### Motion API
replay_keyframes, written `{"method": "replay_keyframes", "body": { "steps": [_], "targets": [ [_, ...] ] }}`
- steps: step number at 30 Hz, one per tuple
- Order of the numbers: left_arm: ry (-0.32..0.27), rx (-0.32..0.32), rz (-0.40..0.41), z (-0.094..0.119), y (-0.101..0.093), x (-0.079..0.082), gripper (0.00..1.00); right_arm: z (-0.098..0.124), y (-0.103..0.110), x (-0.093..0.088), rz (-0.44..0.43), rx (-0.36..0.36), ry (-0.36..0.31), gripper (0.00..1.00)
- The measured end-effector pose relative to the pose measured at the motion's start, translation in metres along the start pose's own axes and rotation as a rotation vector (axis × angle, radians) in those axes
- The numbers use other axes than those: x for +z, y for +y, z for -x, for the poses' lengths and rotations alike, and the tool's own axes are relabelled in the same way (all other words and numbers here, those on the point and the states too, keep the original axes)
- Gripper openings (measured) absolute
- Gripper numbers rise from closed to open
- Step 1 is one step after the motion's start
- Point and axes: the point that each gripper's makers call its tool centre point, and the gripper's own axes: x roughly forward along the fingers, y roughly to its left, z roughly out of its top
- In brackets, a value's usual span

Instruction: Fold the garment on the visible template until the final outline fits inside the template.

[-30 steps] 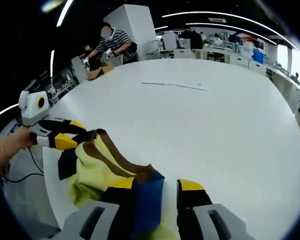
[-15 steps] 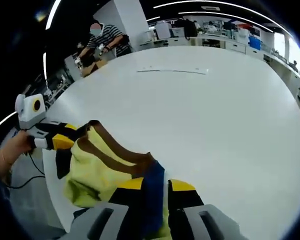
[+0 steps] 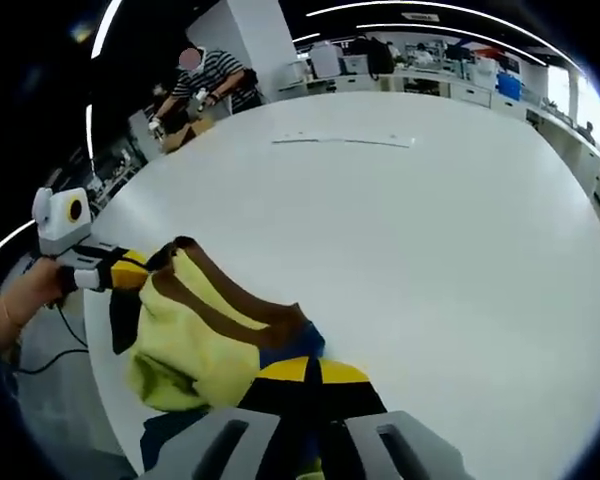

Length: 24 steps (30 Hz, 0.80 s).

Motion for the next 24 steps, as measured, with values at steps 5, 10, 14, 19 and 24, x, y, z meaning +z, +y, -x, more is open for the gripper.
{"method": "replay_keyframes", "body": {
  "steps": [5,10,14,19,24],
  "targets": [
    [-0.028,0.014,-0.065,0.006,-0.006,0.008,0.0,0.008,0.001,0.007,0.021,-0.002,-0.044,0.0],
    [-0.071,0.02,-0.075,0.013,-0.007,0.019,0.0,0.018,0.002,0.016,0.027,-0.006,-0.084,0.0],
    [-0.113,0.023,-0.082,0.021,-0.01,0.033,0.0,0.026,0.003,0.023,0.019,-0.002,-0.118,0.0],
    [-0.157,0.044,-0.145,0.032,-0.015,0.056,0.0,0.037,0.005,0.036,0.03,-0.006,-0.169,0.0],
    [-0.189,0.054,-0.213,0.039,-0.022,0.082,0.0,0.051,0.005,0.052,0.052,-0.019,-0.219,0.0]
  ]
}}
